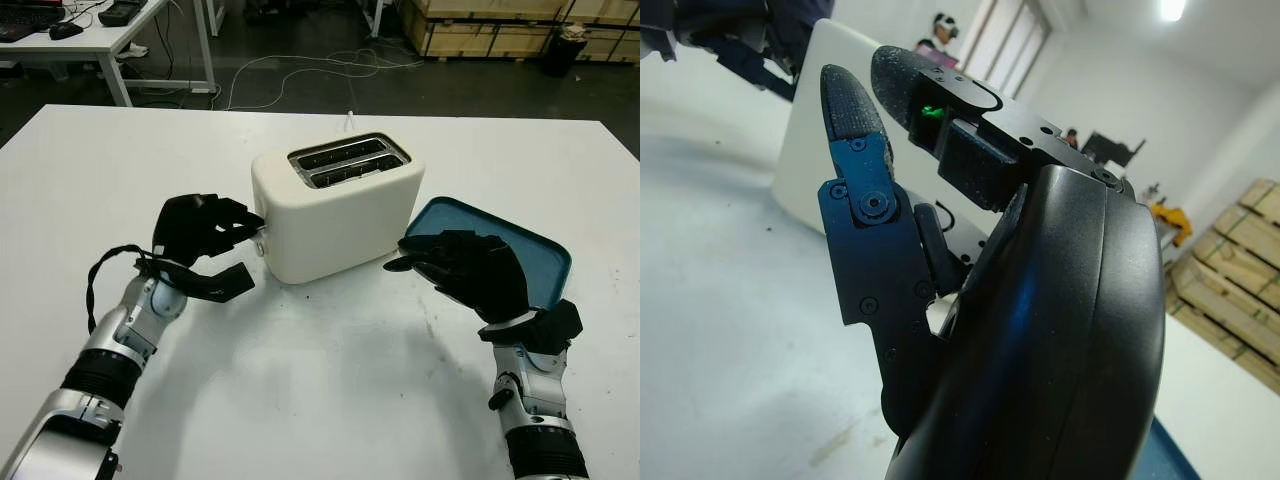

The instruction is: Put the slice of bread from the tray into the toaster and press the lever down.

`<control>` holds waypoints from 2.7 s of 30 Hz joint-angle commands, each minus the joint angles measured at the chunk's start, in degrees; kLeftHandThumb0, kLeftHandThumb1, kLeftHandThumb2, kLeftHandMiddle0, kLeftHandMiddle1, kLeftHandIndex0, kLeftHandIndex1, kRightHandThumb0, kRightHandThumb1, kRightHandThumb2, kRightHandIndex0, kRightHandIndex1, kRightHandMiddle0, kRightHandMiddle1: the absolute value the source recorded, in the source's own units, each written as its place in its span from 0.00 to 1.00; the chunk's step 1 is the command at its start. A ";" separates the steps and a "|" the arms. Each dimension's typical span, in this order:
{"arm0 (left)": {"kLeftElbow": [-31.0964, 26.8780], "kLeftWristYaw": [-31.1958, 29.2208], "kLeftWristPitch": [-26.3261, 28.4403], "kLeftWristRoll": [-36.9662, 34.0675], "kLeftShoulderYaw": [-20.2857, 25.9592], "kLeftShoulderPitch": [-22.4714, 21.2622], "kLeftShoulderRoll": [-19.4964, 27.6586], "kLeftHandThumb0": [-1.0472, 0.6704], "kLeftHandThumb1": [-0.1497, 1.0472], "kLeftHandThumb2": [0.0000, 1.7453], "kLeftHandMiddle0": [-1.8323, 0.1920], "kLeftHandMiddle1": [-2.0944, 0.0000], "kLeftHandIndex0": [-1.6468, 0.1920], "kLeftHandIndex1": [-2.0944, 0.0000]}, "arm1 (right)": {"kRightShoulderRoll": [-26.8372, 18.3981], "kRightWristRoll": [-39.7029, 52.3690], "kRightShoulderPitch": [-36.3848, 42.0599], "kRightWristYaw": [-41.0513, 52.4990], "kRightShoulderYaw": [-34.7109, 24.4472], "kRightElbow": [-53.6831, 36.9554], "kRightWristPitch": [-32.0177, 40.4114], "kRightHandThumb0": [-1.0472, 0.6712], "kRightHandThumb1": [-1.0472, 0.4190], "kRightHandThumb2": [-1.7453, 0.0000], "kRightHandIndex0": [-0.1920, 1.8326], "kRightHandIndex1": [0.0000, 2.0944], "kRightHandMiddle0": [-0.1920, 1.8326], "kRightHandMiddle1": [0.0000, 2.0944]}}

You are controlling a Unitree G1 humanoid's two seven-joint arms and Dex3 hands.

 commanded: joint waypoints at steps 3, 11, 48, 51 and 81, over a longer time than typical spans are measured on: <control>3.26 -5.89 0.49 3.58 -9.41 4.72 -7.59 0.48 0.89 0.05 0.50 0.46 0.27 1.00 | 0.22 2.09 -0.78 0.14 -0.60 0.55 -1.00 0.29 0.09 0.97 0.65 0.12 0.64 0.00; 0.94 -8.80 -0.25 2.34 -8.67 3.02 -4.68 0.49 0.89 0.02 0.50 0.45 0.26 0.99 | 0.42 2.17 -0.89 0.02 -0.62 0.71 -0.82 0.29 0.09 0.98 0.66 0.12 0.64 0.00; 8.86 -10.76 -4.20 4.57 -10.48 -10.54 -8.74 0.41 0.77 0.00 0.45 0.39 0.15 0.98 | 0.01 3.71 1.19 -2.46 -0.58 -2.22 2.68 0.32 0.10 0.99 0.67 0.13 0.66 0.00; 20.73 -3.18 -3.81 2.78 -10.33 -7.10 -18.36 0.44 0.80 0.01 0.49 0.34 0.16 0.99 | -0.20 3.37 1.43 -2.49 -0.63 -1.85 2.24 0.32 0.10 1.00 0.67 0.13 0.66 0.00; 25.40 8.00 -7.37 2.16 -12.99 -5.58 -17.47 0.48 0.81 0.00 0.50 0.34 0.18 0.96 | -1.67 3.22 1.33 -1.55 -1.55 -0.85 2.71 0.33 0.10 1.00 0.68 0.11 0.66 0.00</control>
